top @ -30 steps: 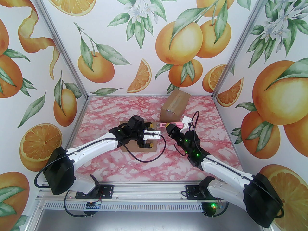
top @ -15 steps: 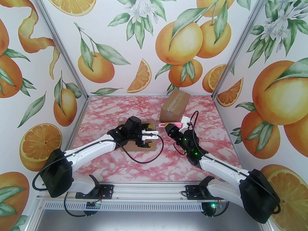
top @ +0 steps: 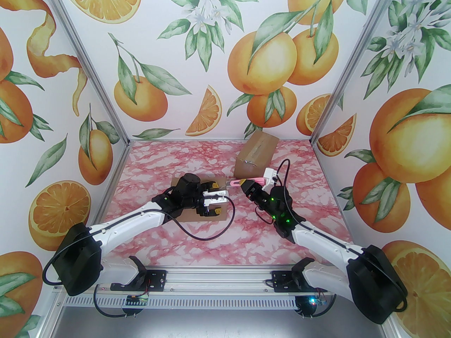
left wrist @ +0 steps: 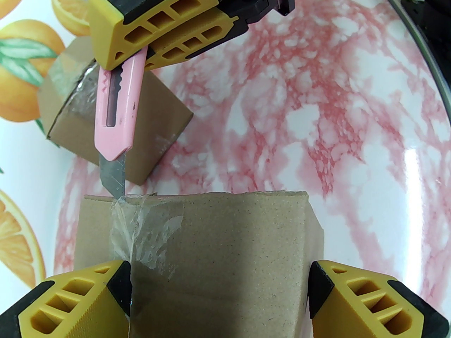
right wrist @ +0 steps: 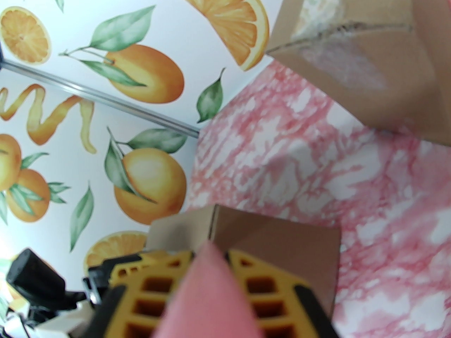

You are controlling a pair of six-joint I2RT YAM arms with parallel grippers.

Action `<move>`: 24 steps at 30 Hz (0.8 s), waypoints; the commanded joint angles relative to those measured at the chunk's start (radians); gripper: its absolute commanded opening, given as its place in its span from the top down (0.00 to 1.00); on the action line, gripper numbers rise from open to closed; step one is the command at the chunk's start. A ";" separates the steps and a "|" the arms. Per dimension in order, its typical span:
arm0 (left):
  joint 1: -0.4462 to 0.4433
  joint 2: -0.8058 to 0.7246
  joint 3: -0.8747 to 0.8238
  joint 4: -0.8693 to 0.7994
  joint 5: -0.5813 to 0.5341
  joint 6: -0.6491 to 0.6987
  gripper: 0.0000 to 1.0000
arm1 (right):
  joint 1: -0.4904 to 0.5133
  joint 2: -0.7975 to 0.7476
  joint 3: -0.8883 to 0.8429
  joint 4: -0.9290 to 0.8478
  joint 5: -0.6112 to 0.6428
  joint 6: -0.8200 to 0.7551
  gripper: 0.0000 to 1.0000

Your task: Unpack the express box

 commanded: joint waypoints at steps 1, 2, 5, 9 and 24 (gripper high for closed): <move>0.058 -0.011 -0.009 0.136 -0.175 -0.074 0.19 | 0.017 0.013 0.010 -0.110 -0.181 0.009 1.00; 0.061 -0.009 -0.009 0.143 -0.187 -0.083 0.19 | 0.017 0.015 0.016 -0.120 -0.190 0.009 1.00; 0.073 -0.009 -0.017 0.172 -0.204 -0.110 0.20 | 0.017 0.015 0.020 -0.134 -0.211 0.008 1.00; 0.088 -0.013 -0.022 0.191 -0.227 -0.139 0.21 | 0.008 0.015 0.012 -0.160 -0.237 0.007 1.00; 0.101 -0.023 -0.028 0.169 -0.174 -0.124 0.21 | -0.069 0.005 -0.024 -0.155 -0.327 0.006 1.00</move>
